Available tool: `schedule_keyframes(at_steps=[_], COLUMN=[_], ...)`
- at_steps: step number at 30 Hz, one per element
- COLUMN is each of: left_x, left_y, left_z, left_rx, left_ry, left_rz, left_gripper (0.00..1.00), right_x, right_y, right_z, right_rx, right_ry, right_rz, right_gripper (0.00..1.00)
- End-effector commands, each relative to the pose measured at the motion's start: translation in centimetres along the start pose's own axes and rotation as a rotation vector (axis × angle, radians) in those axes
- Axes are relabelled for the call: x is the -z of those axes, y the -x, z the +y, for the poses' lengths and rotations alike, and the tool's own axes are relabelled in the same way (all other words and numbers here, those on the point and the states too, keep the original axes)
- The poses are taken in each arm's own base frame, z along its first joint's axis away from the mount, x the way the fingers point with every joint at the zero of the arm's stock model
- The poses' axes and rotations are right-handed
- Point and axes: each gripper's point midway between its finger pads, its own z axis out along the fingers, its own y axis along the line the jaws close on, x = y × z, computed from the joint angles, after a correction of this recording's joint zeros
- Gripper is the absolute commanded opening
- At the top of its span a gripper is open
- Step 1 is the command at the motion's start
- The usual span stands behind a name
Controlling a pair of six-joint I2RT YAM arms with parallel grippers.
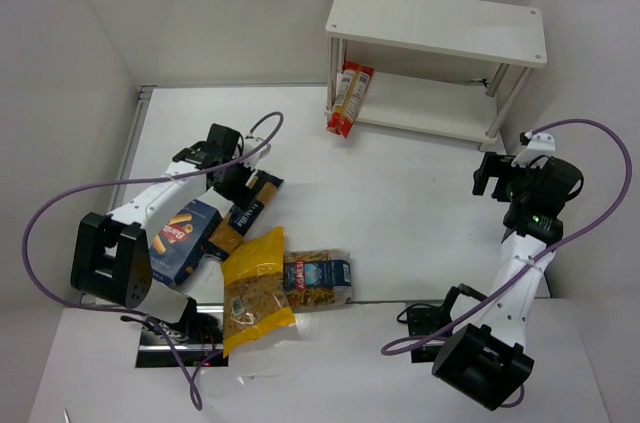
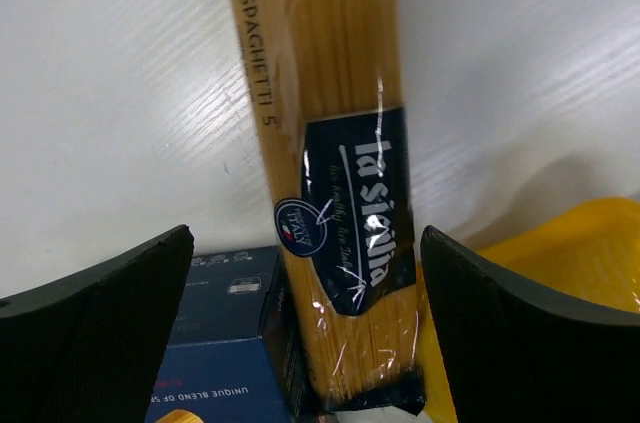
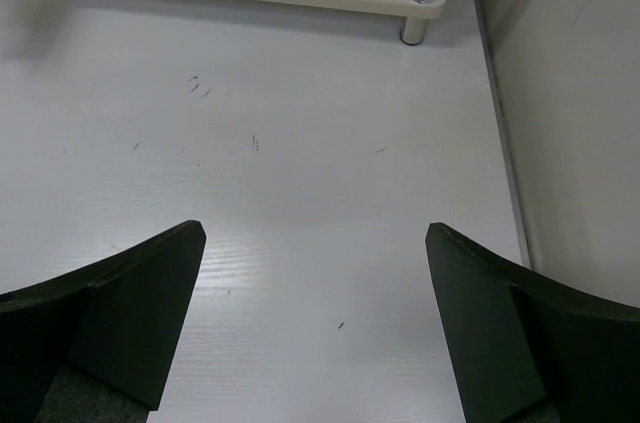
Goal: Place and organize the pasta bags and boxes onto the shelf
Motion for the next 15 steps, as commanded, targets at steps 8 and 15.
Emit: schedule_keyframes(at_steps=[8, 15], left_x=[-3.4, -4.2], left_y=[-1.0, -2.0], left_z=[-0.9, -1.9], left_rx=[0.067, 0.020], left_ry=[-0.006, -0.006], left_rz=[0.064, 0.124], left_gripper=[1.00, 1.00], right_x=[0.6, 0.7], right_y=[0.5, 0.5], right_z=[-0.7, -1.1], right_rx=[0.002, -0.005], right_ry=[-0.004, -0.012], right_rz=[-0.028, -0.030], right_gripper=[1.00, 1.00])
